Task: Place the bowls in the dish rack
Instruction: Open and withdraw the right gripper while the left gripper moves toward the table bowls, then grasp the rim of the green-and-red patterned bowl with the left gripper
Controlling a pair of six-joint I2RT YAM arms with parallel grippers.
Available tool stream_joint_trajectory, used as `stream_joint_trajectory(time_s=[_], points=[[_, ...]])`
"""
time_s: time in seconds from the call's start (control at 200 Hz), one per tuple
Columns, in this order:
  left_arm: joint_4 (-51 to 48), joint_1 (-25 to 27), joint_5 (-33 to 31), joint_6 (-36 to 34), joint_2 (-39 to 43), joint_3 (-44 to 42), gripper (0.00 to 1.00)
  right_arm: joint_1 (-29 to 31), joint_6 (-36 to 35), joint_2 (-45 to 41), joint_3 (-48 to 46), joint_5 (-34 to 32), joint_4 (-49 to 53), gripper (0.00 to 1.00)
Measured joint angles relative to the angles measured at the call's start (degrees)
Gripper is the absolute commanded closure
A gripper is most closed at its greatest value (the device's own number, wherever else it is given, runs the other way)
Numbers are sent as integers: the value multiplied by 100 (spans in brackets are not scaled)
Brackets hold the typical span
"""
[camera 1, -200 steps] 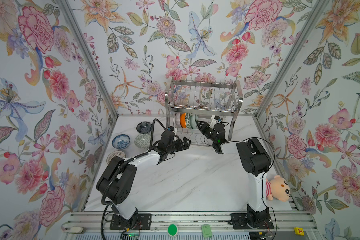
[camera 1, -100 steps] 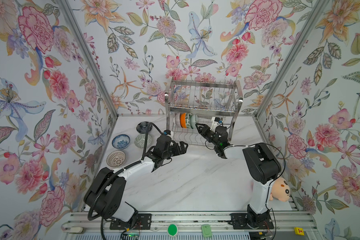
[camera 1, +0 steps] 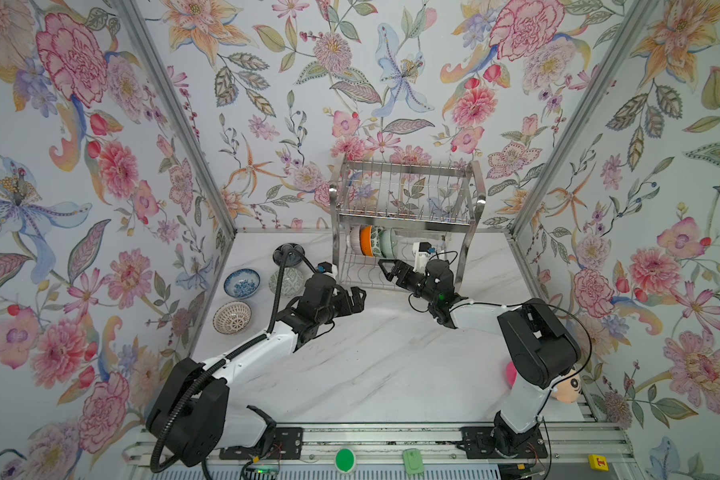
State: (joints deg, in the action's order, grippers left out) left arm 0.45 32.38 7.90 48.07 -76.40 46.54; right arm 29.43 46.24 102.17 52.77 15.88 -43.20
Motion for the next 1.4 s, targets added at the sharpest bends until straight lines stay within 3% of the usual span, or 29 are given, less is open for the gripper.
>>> stream_joint_trajectory(time_s=[0.305,0.515,0.736,0.906,1.161,1.401], points=[[-1180,-308,-1016,-704,407,459,1,492,-1482,-1231,-76,-566,1633,1],[-1600,-737,-1716,-1335,348,586,1,1624,-2970,-1504,468,-1904,2942,1],[-1663,-1609,-1617,-1794,-175,997,1,2472,-4068,-1502,737,-3394,3574,1],[-1720,-2079,-1429,-2100,-1019,1504,1,2761,-4404,-1384,922,-4170,3773,1],[-1978,-2098,-1226,-2555,-2295,2260,3,3132,-4564,-1202,1180,-4990,4024,1],[-2061,-2103,-1215,-2857,-2881,2594,23,3145,-4489,-1200,1292,-5038,4295,1]])
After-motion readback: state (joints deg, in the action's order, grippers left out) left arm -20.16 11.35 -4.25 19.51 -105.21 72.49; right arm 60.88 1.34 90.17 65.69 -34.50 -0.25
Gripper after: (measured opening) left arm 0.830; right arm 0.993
